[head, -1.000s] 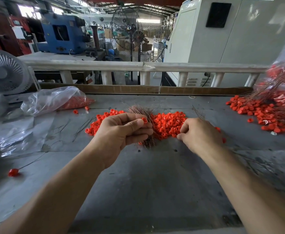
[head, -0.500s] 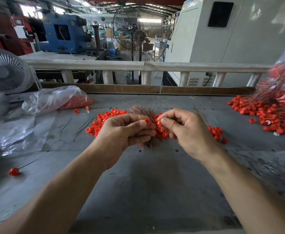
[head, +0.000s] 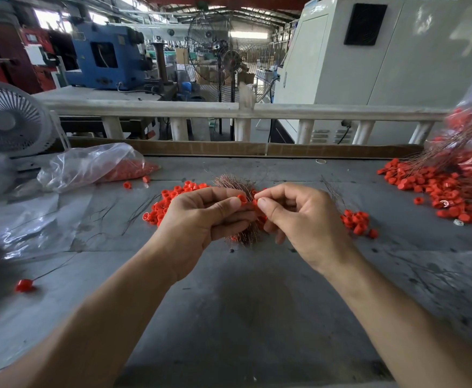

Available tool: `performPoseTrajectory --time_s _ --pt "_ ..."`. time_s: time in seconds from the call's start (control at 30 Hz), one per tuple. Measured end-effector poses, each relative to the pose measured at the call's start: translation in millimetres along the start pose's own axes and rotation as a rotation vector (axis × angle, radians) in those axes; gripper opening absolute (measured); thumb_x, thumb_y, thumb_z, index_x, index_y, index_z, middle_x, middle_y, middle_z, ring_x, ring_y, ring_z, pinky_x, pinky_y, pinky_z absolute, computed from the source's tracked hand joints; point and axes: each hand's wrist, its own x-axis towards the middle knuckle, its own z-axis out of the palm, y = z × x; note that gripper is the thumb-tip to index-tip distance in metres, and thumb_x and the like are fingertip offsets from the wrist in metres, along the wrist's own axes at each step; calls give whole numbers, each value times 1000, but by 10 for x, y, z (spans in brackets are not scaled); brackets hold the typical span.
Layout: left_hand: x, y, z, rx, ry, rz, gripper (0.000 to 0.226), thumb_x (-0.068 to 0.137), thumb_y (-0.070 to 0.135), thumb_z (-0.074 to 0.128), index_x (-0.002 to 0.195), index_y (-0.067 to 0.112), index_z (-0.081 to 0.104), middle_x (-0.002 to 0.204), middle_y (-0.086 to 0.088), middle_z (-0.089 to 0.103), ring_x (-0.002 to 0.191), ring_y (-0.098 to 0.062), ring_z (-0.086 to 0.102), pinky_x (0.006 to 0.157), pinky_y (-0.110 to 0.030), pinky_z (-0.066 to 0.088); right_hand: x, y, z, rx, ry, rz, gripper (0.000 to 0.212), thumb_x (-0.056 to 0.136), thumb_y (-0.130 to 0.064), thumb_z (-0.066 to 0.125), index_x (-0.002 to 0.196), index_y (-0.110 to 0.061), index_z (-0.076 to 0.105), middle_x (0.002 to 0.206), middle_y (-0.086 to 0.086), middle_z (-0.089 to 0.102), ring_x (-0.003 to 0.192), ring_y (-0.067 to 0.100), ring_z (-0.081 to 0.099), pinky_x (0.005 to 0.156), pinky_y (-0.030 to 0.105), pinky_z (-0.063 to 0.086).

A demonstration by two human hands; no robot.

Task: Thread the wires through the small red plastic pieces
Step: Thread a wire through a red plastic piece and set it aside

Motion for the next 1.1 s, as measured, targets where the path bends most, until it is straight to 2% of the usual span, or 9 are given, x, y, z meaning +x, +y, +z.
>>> performPoseTrajectory --time_s 0.13,0.33,0.43,0.5,0.63,0.73,0.87,0.97,1.1 --pt "1 -7 20 21 10 19 29 76 11 72 104 1 71 100 -23 76 91 -29 77 73 -28 62 0 6 7 49 -7 33 8 92 -10 74 94 -17 78 69 5 73 63 15 70 53 25 55" --pt "-16 -6 26 55 4 39 29 77 11 72 105 2 71 99 -22 76 92 -29 77 74 -28 62 -6 -14 27 77 27 34 11 91 -4 72 90 -14 77 73 7 75 67 14 72 61 25 58" --pt "-20 -13 36 56 -4 52 27 77 11 72 103 2 72 98 -23 76 91 -29 77 72 -28 62 -12 -32 30 23 41 -25 10 91 -7 74 90 -17 76 79 2 75 75 17 72 70 29 60" --pt "-19 -20 43 62 -10 54 22 77 11 73 98 5 75 98 -23 76 91 -30 77 72 -28 62 -17 -38 21 -88 53 -105 8 90 -11 76 90 -19 77 80 -6 74 77 12 70 74 26 57" --pt "-23 -19 48 103 -41 57 15 79 14 73 91 15 81 99 -22 76 95 -30 76 75 -28 62 -25 -66 17 -211 61 -255 7 88 -10 78 91 -16 77 83 -11 72 81 9 67 73 17 49" --pt "-24 -9 50 106 -51 66 15 79 15 73 92 15 81 99 -22 76 94 -29 77 74 -27 61 -17 -76 12 -258 51 -323 7 87 -8 78 90 -15 78 85 -8 71 82 11 66 73 21 50" --pt "-35 -8 60 128 -57 93 15 78 16 74 91 14 80 96 -20 77 91 -27 77 75 -28 61 -11 -63 7 -245 35 -309 8 87 -9 79 90 -16 77 86 -7 70 83 14 66 73 27 52" --pt "-41 -5 72 156 -53 118 15 77 17 74 91 14 80 92 -17 78 88 -25 77 74 -27 61 -11 -55 7 -191 35 -264 5 86 -16 81 88 -19 77 85 -10 70 84 12 67 73 21 49" --pt "-40 -5 73 200 -48 140 24 79 15 74 101 7 75 94 -20 77 91 -28 77 75 -28 62 -7 -43 3 -124 33 -231 5 87 -18 80 86 -21 77 82 -10 71 83 12 68 72 15 48"
